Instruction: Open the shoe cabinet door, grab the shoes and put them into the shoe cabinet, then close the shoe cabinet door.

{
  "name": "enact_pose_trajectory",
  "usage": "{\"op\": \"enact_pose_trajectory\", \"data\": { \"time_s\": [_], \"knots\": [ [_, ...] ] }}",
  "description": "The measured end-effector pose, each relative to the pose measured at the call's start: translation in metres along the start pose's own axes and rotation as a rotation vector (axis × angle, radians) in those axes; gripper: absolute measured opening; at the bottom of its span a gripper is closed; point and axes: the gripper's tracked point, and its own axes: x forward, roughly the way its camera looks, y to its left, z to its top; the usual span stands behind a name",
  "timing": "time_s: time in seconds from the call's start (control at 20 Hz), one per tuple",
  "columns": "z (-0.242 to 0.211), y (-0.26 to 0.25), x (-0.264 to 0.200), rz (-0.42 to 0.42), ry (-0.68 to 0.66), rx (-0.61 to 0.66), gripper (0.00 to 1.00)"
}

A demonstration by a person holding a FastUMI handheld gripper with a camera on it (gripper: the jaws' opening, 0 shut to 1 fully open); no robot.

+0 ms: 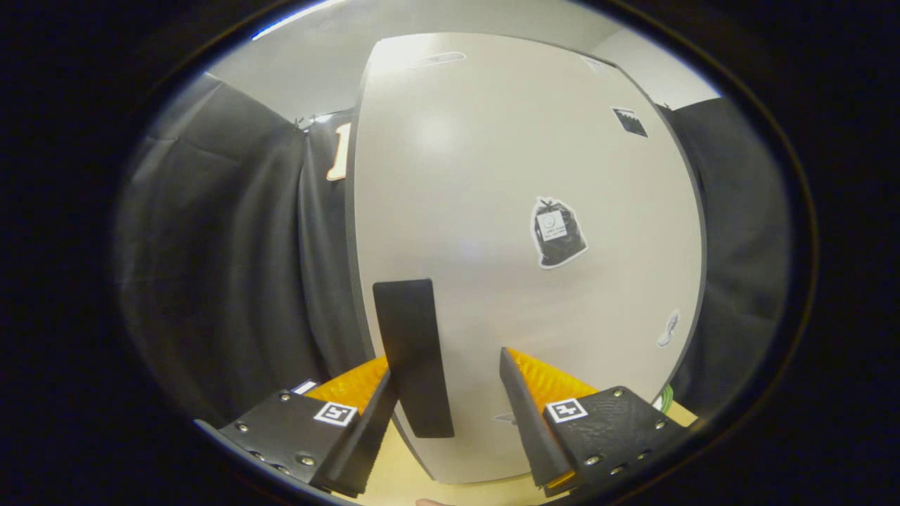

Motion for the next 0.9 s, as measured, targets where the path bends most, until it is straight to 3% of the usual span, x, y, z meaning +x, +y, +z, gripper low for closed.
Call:
{"op": "enact_pose_trajectory", "data": {
  "time_s": [0.6,0.9],
  "knots": [
    [0.0,0.002,0.01,-0.042,-0.016,-0.014,0.83],
    [-0.001,0.014,-0.014,0.008,-0.007,-0.03,0.83]
  ]
}}
